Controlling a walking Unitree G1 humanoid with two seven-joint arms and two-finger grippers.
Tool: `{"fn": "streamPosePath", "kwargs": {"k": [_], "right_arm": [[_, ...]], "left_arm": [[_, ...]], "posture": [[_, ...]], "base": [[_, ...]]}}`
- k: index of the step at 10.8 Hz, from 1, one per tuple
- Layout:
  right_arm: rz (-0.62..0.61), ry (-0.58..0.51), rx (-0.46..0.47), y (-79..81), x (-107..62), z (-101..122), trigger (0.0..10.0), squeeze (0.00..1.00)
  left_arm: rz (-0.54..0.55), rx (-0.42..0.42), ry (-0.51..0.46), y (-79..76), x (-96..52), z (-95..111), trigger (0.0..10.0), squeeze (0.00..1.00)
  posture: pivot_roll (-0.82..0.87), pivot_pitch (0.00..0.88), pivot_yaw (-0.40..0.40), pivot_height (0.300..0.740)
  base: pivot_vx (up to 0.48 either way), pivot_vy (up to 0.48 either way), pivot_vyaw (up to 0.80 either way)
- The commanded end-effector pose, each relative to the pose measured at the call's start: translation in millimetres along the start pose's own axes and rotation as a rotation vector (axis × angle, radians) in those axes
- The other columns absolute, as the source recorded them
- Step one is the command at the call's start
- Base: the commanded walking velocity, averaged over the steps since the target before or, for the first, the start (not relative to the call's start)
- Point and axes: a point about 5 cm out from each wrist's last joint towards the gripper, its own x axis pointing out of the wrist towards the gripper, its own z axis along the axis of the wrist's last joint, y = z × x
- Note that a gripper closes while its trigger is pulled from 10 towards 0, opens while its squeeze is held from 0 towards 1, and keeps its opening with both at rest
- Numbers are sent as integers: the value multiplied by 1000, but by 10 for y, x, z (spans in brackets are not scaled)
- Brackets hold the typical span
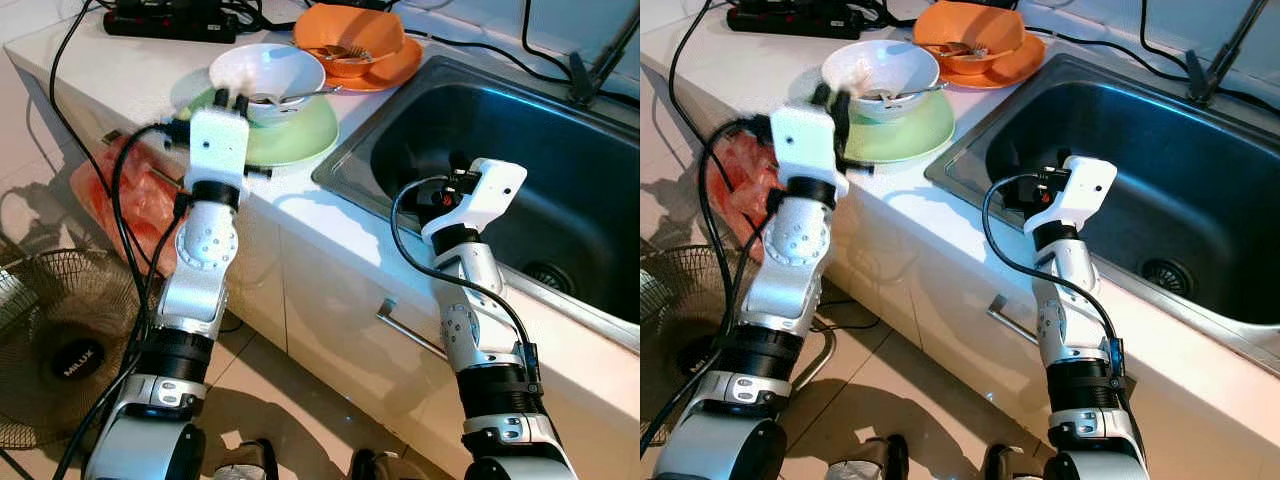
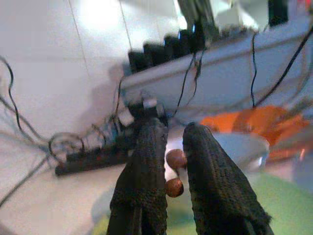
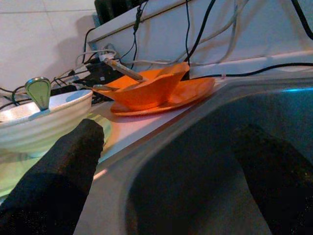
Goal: Kitchen organization
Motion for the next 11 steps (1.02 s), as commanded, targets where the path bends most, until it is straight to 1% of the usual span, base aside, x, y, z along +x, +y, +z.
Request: {"fn": "streamPosePath", "kwargs": {"k": [1,3,4,5,6,7,8,9,10,11], "right_arm": [[-5,-6,-6,-15,-4,1,10000,0],[-7,-5,-5,-12,-2,-3,10000,0],[-8,-4,-5,-14,-1,-6,10000,0],[-10,-3,-2,-17,-2,-12,10000,0],[-11,-4,-1,-15,-3,-10,10000,0],[-12,-4,-1,-16,-5,-11,10000,0],[-13,-4,0,-14,-11,-14,10000,0],[-14,-2,1,-15,-16,-23,10000,0],[-14,-2,1,-16,-19,-25,10000,0],[-15,0,2,-18,-20,-27,10000,0]], "left_arm": [[-24,0,-85,-33,66,179,10000,0],[-58,-17,-157,-81,120,362,10000,0],[-70,4,-185,-90,133,418,10000,0],[-109,99,-212,-121,138,452,10000,0],[-95,80,-177,-105,104,388,10000,0],[-91,78,-177,-99,95,393,10000,0],[-79,99,-184,-75,76,412,10000,682],[-45,120,-171,-28,48,382,10000,1000],[-39,116,-165,-17,38,371,10000,1000],[-48,113,-144,-11,-28,331,10000,1000]], "posture": [[51,147,-7,740],[56,148,-6,740],[57,149,-6,740],[62,148,-5,740],[58,150,-5,740],[60,151,-4,740],[60,153,-4,740],[61,155,-5,740],[62,158,-6,740],[62,158,-6,740]], "base": [[0,0,0],[0,0,0],[0,0,0],[0,0,0],[0,0,0],[0,0,0],[0,0,0],[0,0,0],[0,0,0],[0,0,0]]}}
